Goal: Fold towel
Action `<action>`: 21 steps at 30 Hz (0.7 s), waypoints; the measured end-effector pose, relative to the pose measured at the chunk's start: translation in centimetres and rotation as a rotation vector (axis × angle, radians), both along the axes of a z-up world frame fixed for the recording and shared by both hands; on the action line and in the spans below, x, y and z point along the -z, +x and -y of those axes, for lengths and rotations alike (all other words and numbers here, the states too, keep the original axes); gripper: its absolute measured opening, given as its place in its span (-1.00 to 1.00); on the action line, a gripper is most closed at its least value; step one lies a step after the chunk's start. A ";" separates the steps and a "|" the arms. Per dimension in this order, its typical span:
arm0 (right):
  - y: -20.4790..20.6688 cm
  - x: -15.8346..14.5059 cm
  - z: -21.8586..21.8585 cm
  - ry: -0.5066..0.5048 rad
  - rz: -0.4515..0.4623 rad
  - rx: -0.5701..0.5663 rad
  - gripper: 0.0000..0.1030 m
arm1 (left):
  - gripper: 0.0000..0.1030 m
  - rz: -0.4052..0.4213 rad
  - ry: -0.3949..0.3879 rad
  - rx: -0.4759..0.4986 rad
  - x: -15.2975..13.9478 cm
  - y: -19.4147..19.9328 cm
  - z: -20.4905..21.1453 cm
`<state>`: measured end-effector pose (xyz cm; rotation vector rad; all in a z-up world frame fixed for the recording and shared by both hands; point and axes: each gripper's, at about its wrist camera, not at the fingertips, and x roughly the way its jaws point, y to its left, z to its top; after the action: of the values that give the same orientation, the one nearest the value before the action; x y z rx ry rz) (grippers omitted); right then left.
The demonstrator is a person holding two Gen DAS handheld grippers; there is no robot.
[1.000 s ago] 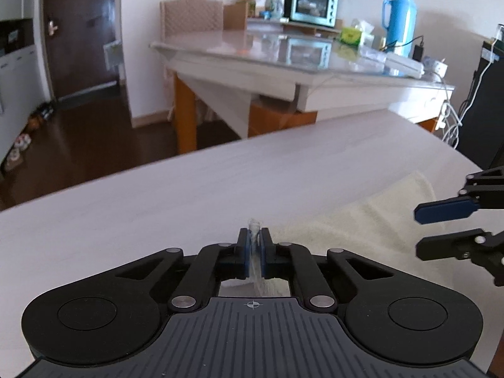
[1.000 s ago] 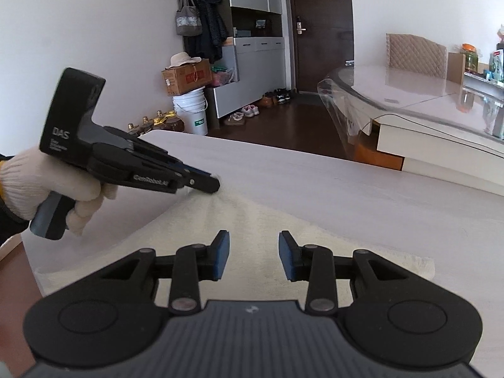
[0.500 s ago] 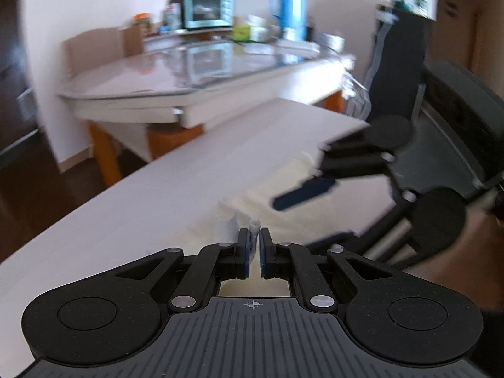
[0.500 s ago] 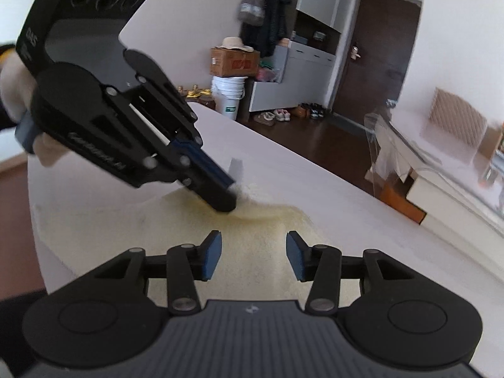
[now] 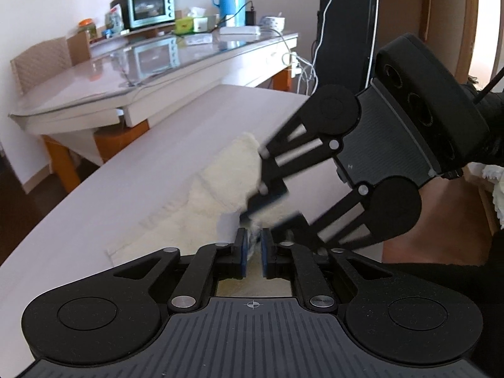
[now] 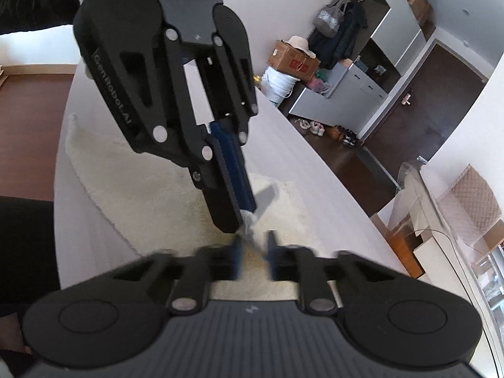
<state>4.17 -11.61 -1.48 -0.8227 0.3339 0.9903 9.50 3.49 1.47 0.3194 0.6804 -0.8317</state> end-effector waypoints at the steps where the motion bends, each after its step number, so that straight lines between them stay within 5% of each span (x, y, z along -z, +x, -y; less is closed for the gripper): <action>1: 0.0 -0.1 0.0 0.002 -0.001 0.006 -0.90 | -0.29 0.001 -0.008 -0.014 -0.2 -0.2 -0.4; 6: -0.1 -0.6 1.2 0.029 -0.038 0.058 -0.90 | -0.20 0.008 -0.044 -0.089 -1.0 -1.0 -2.6; 12: -1.8 -2.5 4.5 0.103 -0.074 0.105 -0.90 | -0.20 0.004 0.029 -0.243 -0.1 -2.5 -6.1; 21: -4.3 -4.3 9.1 0.134 -0.090 0.212 -0.91 | -0.20 0.016 0.055 -0.257 0.0 -7.2 -7.7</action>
<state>-0.09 -20.68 2.86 -0.6086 0.4188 0.8432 2.28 11.16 1.47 0.2811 0.7129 -0.5662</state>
